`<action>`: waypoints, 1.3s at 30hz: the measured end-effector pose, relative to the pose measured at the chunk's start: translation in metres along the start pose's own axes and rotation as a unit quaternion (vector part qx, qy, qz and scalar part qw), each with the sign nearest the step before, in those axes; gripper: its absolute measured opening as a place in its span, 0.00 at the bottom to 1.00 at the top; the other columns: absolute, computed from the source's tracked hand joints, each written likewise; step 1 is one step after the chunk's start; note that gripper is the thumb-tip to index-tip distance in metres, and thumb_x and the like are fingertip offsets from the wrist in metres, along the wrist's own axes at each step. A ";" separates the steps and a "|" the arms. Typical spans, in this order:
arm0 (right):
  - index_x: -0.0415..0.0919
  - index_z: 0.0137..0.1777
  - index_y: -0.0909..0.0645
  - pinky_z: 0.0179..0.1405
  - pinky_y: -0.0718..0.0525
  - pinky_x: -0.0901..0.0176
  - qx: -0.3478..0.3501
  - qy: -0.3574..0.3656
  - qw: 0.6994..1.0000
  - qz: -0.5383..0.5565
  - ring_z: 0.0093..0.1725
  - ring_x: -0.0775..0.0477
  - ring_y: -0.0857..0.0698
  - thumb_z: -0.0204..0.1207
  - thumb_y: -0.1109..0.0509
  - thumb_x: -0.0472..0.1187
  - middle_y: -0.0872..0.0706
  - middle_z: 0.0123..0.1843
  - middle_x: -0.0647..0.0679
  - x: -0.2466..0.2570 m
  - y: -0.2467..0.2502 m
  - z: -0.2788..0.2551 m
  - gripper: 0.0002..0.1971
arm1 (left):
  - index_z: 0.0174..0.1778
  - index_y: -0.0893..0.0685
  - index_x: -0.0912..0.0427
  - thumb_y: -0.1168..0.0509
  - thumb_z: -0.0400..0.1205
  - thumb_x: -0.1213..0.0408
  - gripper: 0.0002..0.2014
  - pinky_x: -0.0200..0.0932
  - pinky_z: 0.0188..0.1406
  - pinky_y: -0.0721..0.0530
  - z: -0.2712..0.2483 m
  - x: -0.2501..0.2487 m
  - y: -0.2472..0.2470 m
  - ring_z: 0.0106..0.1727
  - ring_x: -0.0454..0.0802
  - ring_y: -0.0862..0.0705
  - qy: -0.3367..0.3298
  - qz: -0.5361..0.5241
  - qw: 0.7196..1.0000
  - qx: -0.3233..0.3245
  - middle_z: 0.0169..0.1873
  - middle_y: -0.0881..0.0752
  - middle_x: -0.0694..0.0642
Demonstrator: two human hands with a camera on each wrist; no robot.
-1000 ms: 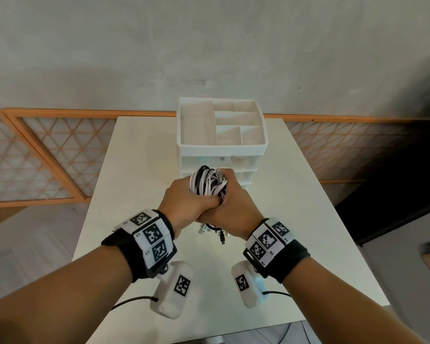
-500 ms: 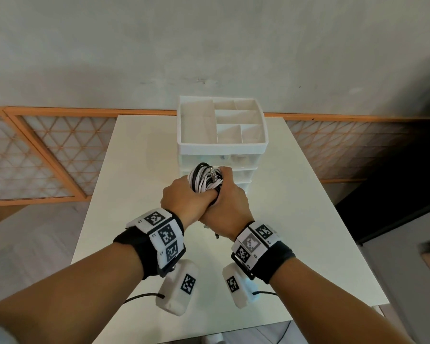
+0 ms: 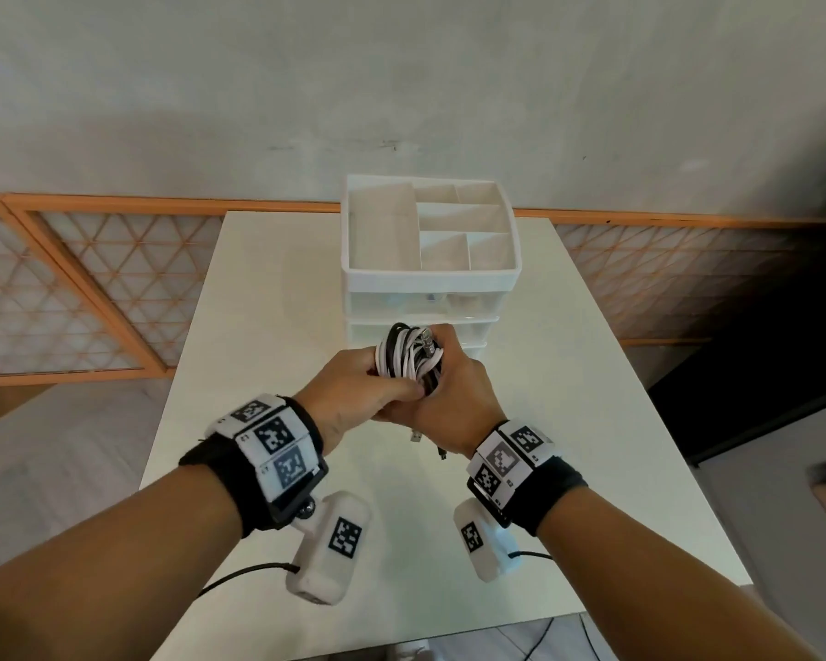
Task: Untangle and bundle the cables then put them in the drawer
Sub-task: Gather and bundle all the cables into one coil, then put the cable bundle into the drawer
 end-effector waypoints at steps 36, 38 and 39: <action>0.58 0.58 0.33 0.29 0.12 0.53 -0.016 -0.056 0.989 -0.136 0.29 0.51 0.13 0.56 0.17 0.44 0.12 0.31 0.51 -0.018 0.076 0.028 0.34 | 0.65 0.20 0.47 0.32 0.79 0.68 0.20 0.46 0.42 0.19 0.039 0.065 -0.057 0.43 0.53 0.14 0.212 -0.193 0.949 0.132 0.43 0.11 0.56; 0.56 0.60 0.32 0.30 0.11 0.52 -0.018 -0.040 0.989 -0.142 0.31 0.51 0.13 0.56 0.16 0.44 0.12 0.32 0.52 -0.009 0.080 0.034 0.35 | 0.62 0.17 0.54 0.32 0.80 0.68 0.15 0.42 0.36 0.19 0.032 0.047 -0.048 0.39 0.49 0.13 0.159 -0.079 0.970 0.166 0.41 0.11 0.55; 0.56 0.60 0.32 0.31 0.11 0.52 -0.019 -0.033 0.988 -0.147 0.32 0.51 0.13 0.57 0.16 0.44 0.12 0.33 0.53 -0.005 0.080 0.037 0.35 | 0.59 0.15 0.57 0.31 0.80 0.68 0.12 0.40 0.33 0.20 0.033 0.035 -0.040 0.37 0.47 0.13 0.110 -0.028 0.983 0.147 0.41 0.11 0.53</action>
Point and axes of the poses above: each hand's wrist, its own z-axis towards the middle knuckle, its own y-axis out of the back of the hand, x = y × z, the point moved 3 cm from there along z, towards the middle knuckle
